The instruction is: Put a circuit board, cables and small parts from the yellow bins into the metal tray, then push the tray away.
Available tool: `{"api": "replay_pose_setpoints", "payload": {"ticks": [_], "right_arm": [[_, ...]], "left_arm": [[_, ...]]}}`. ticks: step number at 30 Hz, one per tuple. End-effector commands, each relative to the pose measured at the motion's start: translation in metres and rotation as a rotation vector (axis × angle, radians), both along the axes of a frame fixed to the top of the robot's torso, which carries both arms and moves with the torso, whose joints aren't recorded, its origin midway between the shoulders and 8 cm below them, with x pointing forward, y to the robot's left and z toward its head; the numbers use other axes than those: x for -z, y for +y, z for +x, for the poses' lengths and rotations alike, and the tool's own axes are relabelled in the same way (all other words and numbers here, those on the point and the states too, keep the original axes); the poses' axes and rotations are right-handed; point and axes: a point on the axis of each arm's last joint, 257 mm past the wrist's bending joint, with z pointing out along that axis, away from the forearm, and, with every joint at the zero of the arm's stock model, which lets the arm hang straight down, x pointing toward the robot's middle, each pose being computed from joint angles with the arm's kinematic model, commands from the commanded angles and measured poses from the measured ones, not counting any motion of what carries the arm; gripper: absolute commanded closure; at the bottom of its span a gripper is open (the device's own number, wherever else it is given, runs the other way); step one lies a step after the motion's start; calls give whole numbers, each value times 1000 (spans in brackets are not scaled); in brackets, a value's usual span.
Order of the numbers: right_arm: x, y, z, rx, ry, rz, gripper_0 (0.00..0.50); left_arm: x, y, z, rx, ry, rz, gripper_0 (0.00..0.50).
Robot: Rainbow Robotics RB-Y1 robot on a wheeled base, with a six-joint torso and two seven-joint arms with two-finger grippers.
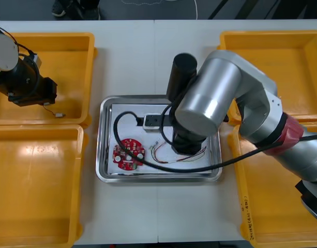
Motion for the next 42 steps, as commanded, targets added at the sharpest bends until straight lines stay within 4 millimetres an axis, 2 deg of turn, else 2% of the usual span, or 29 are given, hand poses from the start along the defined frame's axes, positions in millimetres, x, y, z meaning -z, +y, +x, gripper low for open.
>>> {"api": "replay_pose_setpoints", "payload": {"ticks": [1,2,11,17,28,30,38,42], "right_arm": [[-70,-14,28,57,-87,54,0],[-79,-22,31,85,-89,58,0],[-140,-53,62,233,-168,195,0],[-163,-84,83,369,-198,274,0],[-172,-157,117,646,-204,318,0],[-171,-176,122,710,-208,312,0],[-167,-224,127,979,-190,378,0],[-165,-243,128,1134,-163,447,0]], "left_arm": [[-45,7,4,54,-65,43,500],[-49,6,2,56,-66,42,500],[-77,8,-11,44,-75,48,500],[-93,7,-19,38,-80,50,500],[-119,6,-36,33,-85,44,500],[-125,3,-41,35,-85,33,500],[-146,-1,-58,29,-94,-11,500],[-161,-6,-56,26,-130,-42,500]]}}
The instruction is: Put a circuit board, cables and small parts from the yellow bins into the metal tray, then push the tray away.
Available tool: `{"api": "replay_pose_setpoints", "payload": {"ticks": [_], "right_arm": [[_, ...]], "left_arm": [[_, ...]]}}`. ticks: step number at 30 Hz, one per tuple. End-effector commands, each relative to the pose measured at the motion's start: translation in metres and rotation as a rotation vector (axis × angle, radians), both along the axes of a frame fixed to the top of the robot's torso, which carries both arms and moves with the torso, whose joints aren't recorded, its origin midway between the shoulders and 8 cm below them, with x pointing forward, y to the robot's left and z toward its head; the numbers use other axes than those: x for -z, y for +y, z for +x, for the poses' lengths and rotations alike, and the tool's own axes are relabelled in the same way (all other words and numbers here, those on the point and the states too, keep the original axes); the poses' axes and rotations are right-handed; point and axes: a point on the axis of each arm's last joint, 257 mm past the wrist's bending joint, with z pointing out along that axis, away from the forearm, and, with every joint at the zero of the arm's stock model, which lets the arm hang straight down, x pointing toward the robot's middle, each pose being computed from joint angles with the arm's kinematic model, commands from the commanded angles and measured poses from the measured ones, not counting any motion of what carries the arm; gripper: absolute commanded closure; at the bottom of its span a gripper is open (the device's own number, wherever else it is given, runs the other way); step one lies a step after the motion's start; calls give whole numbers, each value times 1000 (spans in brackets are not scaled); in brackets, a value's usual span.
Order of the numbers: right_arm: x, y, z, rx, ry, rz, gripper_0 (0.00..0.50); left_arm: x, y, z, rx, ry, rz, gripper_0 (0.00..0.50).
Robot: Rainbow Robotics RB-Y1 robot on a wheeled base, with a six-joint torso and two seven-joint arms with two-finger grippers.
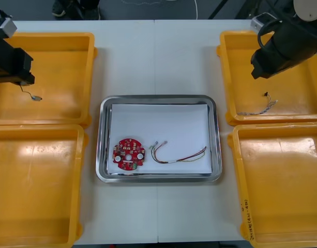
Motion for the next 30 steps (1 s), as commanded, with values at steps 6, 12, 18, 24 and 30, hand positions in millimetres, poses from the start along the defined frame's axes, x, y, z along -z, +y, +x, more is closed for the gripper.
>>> {"api": "replay_pose_setpoints", "payload": {"ticks": [6,12,18,24,30], "right_arm": [[-30,-55,7,304,-28,164,0],[-18,-73,4,360,12,157,0],[-5,-88,8,415,24,143,0],[2,-97,17,448,6,157,0],[13,-106,27,494,-8,201,0]], "left_arm": [[-61,1,5,-137,-101,-103,500],[-67,-4,7,-145,-109,-114,500],[-67,-2,8,-157,-111,-112,500],[-67,0,8,-159,-110,-109,500],[-58,1,9,-161,-87,-94,500]]}}
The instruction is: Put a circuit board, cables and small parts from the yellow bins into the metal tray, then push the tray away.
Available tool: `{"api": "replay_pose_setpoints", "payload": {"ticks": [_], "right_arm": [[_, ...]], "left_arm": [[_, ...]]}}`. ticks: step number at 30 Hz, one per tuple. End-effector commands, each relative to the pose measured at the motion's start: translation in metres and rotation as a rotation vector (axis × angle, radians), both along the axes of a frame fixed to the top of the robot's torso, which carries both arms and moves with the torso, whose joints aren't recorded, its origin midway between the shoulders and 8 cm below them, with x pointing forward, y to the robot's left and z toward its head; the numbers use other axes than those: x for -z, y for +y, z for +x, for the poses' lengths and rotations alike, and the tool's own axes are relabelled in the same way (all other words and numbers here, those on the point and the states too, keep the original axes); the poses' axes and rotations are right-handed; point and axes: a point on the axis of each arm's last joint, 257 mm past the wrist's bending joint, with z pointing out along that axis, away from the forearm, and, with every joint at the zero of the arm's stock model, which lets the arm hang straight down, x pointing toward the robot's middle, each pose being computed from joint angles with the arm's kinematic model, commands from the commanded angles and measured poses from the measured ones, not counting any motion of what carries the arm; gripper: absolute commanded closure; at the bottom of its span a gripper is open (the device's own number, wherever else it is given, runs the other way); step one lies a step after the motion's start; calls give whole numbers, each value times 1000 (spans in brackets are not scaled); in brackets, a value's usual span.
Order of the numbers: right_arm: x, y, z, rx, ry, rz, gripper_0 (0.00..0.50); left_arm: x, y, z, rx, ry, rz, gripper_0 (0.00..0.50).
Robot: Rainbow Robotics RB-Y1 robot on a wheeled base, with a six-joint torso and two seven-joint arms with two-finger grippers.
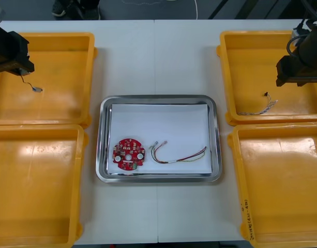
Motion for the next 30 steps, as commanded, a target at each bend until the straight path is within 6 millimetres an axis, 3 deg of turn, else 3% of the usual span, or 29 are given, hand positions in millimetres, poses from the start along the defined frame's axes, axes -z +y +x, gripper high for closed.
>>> {"api": "replay_pose_setpoints", "payload": {"ticks": [1,9,21,22,28,29,30], "right_arm": [[-30,-19,18,89,-89,42,0],[-8,-26,25,140,-81,58,0],[15,8,30,229,-64,162,0],[16,9,30,230,-61,166,0],[36,10,29,252,-32,185,0],[40,11,31,255,-32,189,0],[41,11,31,256,-32,190,0]], "left_arm": [[-32,13,5,-51,-51,31,500],[-22,15,5,-53,-22,45,500],[-18,17,5,-51,-11,54,497],[-18,16,5,-49,-11,53,468],[-17,16,5,-47,-9,51,427],[-17,16,5,-47,-9,51,316],[-17,16,5,-47,-9,51,264]]}}
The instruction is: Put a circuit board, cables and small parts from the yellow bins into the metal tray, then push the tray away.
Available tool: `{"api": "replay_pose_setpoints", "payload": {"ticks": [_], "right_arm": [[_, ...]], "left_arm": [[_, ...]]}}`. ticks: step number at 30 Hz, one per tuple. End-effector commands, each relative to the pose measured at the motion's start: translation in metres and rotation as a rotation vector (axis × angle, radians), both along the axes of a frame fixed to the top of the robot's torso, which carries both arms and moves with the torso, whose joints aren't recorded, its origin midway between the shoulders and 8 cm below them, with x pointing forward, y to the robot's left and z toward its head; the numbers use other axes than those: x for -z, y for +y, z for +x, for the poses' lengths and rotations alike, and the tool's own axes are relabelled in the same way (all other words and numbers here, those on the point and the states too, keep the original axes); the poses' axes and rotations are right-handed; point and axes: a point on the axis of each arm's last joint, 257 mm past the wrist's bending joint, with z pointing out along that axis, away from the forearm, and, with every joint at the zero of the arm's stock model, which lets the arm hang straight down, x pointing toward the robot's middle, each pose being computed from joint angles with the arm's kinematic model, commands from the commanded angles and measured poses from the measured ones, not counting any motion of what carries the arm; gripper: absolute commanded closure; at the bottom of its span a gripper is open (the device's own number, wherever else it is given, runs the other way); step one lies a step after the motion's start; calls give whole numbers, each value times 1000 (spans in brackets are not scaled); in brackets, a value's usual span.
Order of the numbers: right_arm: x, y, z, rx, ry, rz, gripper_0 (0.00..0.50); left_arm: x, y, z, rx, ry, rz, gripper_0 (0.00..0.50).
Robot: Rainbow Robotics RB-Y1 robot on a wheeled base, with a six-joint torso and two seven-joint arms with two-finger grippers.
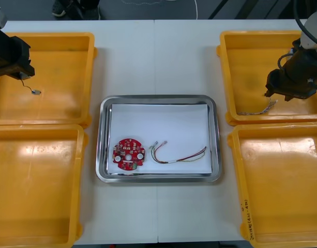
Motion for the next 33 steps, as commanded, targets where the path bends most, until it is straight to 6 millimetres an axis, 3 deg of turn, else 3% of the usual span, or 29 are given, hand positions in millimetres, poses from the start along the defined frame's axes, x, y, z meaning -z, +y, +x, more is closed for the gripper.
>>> {"api": "replay_pose_setpoints", "payload": {"ticks": [1,3,4,20,33], "right_arm": [[-16,9,18,56,-54,52,0],[-15,11,19,59,-57,56,0],[-15,11,19,58,-55,57,0],[-3,21,23,82,-56,87,0],[8,21,21,91,-40,102,0]], "left_arm": [[-29,11,4,-28,-44,43,156],[-26,12,4,-30,-38,43,14],[-27,11,4,-31,-40,42,0],[-24,14,4,-36,-36,50,0],[10,16,9,-68,34,69,0]]}}
